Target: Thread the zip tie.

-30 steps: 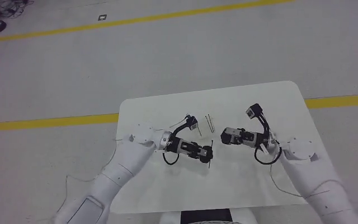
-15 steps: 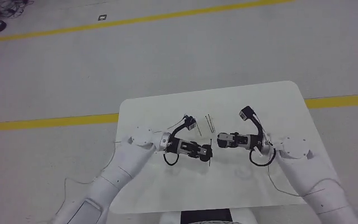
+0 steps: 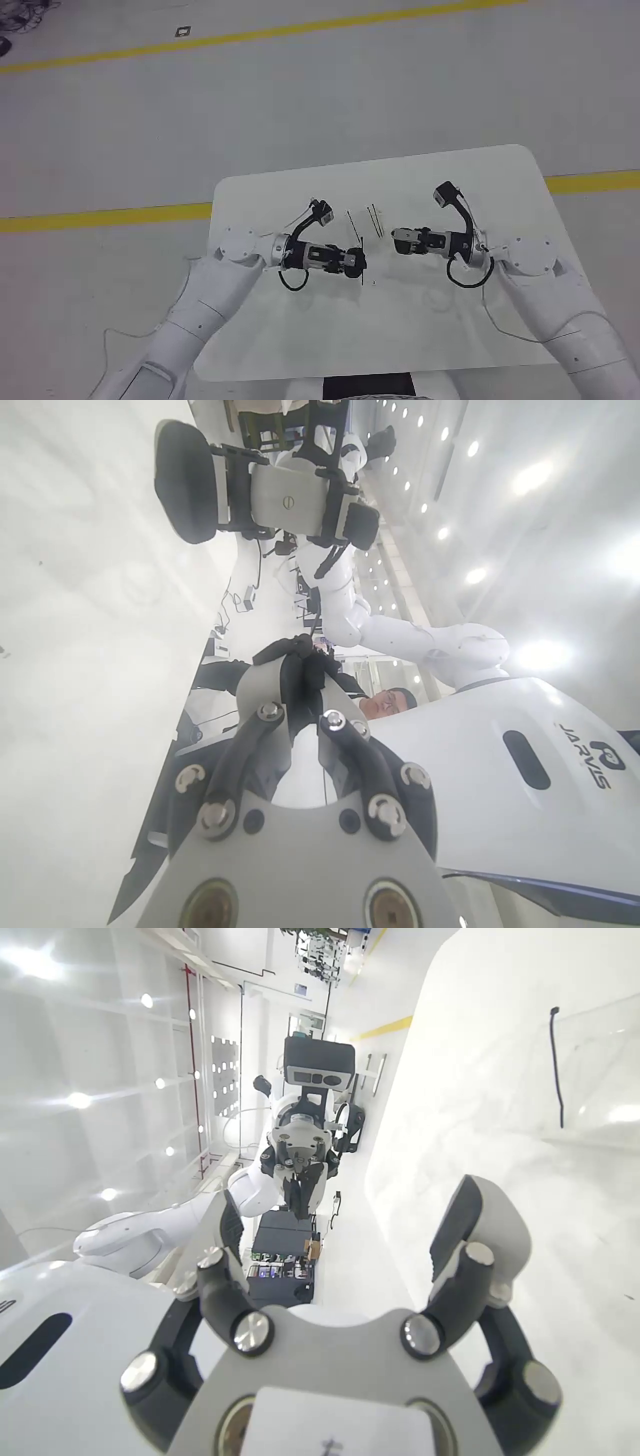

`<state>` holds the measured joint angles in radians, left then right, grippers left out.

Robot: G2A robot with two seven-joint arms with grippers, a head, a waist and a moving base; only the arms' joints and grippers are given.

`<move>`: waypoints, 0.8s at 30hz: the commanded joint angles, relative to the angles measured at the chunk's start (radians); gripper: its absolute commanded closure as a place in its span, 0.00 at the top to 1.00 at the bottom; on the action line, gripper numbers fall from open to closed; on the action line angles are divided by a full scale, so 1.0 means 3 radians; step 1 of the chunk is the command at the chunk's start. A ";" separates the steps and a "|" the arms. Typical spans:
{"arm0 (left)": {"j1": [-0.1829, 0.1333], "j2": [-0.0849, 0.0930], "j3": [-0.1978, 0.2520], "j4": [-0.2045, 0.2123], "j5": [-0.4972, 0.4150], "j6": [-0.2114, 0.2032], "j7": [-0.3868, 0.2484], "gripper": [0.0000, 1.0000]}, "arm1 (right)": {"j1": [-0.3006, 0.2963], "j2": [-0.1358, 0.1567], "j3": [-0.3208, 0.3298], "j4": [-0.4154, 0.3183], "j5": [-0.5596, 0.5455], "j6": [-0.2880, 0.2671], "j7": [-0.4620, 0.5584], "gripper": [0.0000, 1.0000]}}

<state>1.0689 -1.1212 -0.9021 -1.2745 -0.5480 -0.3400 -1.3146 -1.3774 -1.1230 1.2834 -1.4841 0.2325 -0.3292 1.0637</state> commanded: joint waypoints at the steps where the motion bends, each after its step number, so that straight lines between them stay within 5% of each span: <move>1: 0.0000 0.0000 0.0000 0.0000 -0.0001 0.0000 0.0000 0.00 | 0.0000 0.0000 0.0000 0.0000 -0.0001 0.0001 -0.0001 1.00; 6: 0.0026 0.0008 -0.0033 -0.0035 0.0017 0.0000 0.0165 0.00 | 0.0000 0.0000 0.0000 0.0000 -0.0001 0.0001 -0.0001 1.00; 8: 0.0008 0.0038 -0.0092 -0.0050 0.0306 0.0000 0.0292 0.00 | 0.0000 0.0000 0.0000 0.0000 -0.0001 0.0001 -0.0001 1.00; 12: 0.0103 0.0087 -0.0203 -0.0285 0.0586 0.0000 0.0417 0.00 | 0.0000 0.0000 0.0000 0.0000 -0.0001 0.0001 -0.0001 1.00; 17: 0.0242 0.0124 -0.0379 -0.0468 0.0627 0.0000 0.0348 0.00 | 0.0000 0.0000 0.0000 0.0000 -0.0001 0.0001 -0.0001 1.00; 24: 0.0355 0.0114 -0.0653 -0.0527 0.0591 0.0000 0.0220 0.00 | 0.0000 0.0000 0.0000 0.0000 -0.0001 0.0001 -0.0001 1.00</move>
<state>1.1692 -1.0856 -1.0836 -1.4286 -0.3771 -0.3400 -1.2452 -1.3775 -1.1231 1.2834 -1.4840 0.2322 -0.3289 1.0634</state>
